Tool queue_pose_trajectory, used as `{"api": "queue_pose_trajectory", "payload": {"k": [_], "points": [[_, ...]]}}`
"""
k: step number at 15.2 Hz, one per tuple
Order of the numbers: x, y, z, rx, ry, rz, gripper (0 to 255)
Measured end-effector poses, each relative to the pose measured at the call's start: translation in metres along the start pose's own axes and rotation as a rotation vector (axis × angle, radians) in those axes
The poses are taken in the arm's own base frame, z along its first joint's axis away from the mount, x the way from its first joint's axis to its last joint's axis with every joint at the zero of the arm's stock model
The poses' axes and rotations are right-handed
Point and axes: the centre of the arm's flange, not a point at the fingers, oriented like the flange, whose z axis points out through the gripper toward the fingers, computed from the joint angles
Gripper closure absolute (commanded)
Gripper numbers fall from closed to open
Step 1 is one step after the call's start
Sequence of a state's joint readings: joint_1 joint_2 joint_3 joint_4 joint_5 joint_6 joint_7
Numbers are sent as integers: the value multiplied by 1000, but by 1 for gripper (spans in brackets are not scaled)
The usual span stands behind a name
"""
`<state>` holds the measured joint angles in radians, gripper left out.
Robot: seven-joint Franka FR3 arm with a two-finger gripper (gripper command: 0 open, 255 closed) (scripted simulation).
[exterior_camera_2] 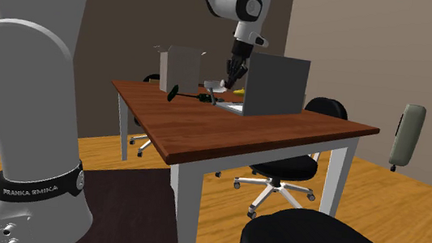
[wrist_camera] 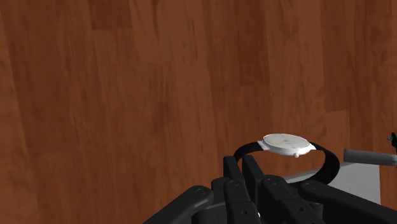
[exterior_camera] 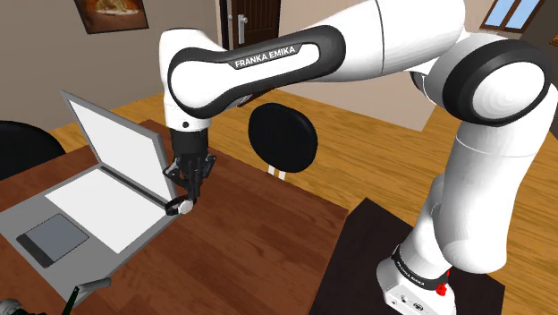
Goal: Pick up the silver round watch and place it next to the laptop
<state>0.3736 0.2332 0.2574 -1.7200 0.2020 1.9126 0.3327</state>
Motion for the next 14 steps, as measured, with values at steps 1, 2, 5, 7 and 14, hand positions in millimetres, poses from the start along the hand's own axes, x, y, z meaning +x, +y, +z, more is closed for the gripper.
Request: {"api": "queue_pose_trajectory", "payload": {"k": [1, 2, 5, 7, 14], "points": [[0, 1, 5, 0, 0, 0, 255], [1, 2, 11, 0, 0, 0, 255], [5, 6, 26, 0, 0, 0, 255], [5, 9, 37, 0, 0, 0, 255], [10, 17, 73, 0, 0, 0, 255]]}}
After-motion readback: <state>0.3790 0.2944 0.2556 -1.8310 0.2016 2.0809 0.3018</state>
